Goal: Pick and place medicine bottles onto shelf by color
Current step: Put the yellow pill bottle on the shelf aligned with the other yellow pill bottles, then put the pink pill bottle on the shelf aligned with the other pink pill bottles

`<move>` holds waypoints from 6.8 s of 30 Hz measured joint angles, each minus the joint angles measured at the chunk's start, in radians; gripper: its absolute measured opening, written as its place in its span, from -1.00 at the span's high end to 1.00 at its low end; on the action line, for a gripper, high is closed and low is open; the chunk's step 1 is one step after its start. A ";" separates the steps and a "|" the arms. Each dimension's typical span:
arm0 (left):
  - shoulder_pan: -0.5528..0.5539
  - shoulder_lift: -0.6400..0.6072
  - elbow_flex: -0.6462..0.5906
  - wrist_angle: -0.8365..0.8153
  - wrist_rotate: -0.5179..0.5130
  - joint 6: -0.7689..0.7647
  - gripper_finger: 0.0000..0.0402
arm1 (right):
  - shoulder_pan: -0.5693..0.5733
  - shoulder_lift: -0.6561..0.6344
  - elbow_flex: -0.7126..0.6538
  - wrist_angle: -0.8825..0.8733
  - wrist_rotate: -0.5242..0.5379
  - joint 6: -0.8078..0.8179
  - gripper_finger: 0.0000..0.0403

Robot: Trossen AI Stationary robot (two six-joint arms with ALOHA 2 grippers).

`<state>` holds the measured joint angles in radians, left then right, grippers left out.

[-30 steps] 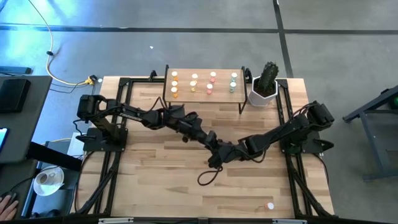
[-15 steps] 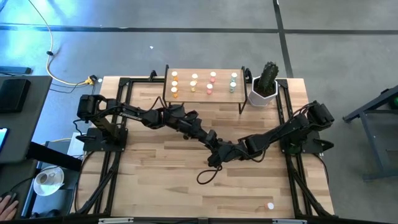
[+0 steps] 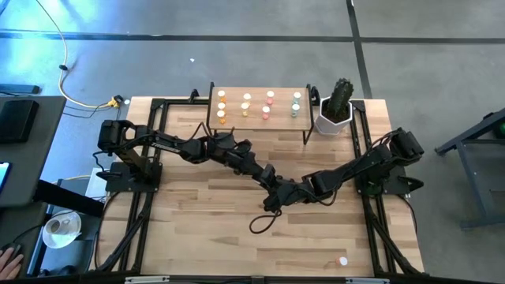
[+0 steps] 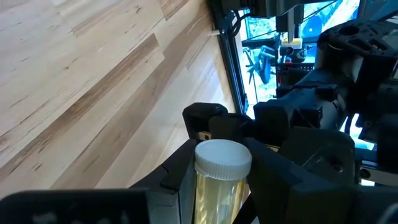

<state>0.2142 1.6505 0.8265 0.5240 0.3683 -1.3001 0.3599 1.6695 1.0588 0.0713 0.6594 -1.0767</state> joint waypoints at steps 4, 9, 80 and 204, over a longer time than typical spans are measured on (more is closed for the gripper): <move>0.001 0.000 0.000 -0.001 -0.002 0.058 0.31 | 0.001 0.000 0.000 0.007 -0.003 0.014 0.47; 0.006 0.001 0.000 -0.003 -0.002 0.117 0.15 | 0.002 0.000 0.000 0.007 -0.004 0.011 0.47; 0.121 -0.536 -0.089 -0.160 -0.207 1.295 0.07 | -0.552 -0.357 0.000 0.389 -0.725 0.814 0.46; 0.119 -0.716 -0.439 -0.064 -0.484 1.365 0.07 | -0.521 0.335 0.000 0.980 -0.112 0.942 0.12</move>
<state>0.3332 0.9347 0.3870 0.4595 -0.1162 0.0644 -0.1613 2.0041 1.0588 1.0515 0.5473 -0.1345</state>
